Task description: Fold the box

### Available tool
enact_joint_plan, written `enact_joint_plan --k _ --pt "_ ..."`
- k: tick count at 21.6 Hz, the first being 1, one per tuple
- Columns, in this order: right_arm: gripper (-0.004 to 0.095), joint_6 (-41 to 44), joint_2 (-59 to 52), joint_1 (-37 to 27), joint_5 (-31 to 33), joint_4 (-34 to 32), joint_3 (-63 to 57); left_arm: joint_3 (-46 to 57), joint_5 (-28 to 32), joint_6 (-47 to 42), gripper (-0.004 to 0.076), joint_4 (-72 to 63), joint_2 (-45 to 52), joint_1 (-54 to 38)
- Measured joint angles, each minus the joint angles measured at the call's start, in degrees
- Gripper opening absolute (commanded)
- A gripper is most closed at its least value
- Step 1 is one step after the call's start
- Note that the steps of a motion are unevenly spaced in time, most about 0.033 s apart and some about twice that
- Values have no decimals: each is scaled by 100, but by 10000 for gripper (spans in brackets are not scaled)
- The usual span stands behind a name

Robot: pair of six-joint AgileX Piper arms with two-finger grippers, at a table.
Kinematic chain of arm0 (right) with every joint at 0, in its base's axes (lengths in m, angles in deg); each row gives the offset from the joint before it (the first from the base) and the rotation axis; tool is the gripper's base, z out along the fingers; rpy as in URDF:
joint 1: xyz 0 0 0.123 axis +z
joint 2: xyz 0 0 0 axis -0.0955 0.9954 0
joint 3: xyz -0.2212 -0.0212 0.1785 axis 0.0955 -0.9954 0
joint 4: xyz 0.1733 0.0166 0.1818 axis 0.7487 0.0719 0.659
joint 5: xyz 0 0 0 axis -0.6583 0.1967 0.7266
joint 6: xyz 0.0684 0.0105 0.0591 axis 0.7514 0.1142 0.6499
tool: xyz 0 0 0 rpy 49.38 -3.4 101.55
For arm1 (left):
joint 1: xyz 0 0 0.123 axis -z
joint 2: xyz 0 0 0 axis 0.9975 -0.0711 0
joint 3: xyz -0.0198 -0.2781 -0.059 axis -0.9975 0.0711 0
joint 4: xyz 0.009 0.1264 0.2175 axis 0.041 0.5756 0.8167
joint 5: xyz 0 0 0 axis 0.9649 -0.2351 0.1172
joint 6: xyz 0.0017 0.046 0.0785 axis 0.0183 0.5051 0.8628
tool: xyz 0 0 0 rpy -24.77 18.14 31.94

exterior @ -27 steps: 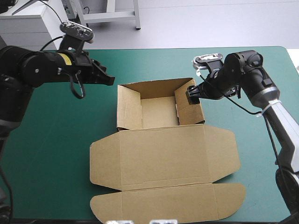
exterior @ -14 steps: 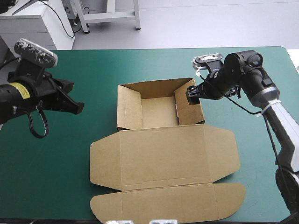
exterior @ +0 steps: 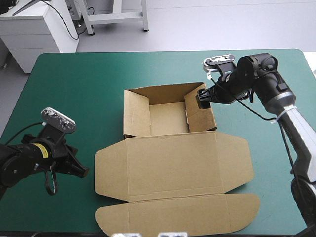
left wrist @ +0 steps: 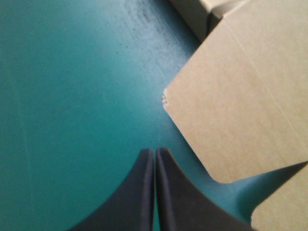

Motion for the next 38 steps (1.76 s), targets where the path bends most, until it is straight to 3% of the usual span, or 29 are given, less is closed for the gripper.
enact_joint_plan --k 6,13,16,22,25,34,38 --pt "877 -57 101 0 -17 -88 0 1558 661 -309 -8 -82 358 0" --pt "837 -63 1154 0 -246 -105 0 1908 999 -377 -8 -199 378 0" --pt "657 -46 1413 0 -317 -92 0 1913 1017 -425 -8 -199 378 0" --pt "166 -45 1496 0 -322 -53 0 1913 1017 -486 -8 -199 378 0" --pt "-19 -41 1496 7 -322 -9 0 1913 1029 -490 -8 -199 378 0" --pt "-20 -96 1496 -7 -429 -38 27 1919 1198 -522 -8 -199 378 0" --pt "-20 -303 1500 -433 -206 -200 691 1919 1210 -522 -8 -199 378 0"
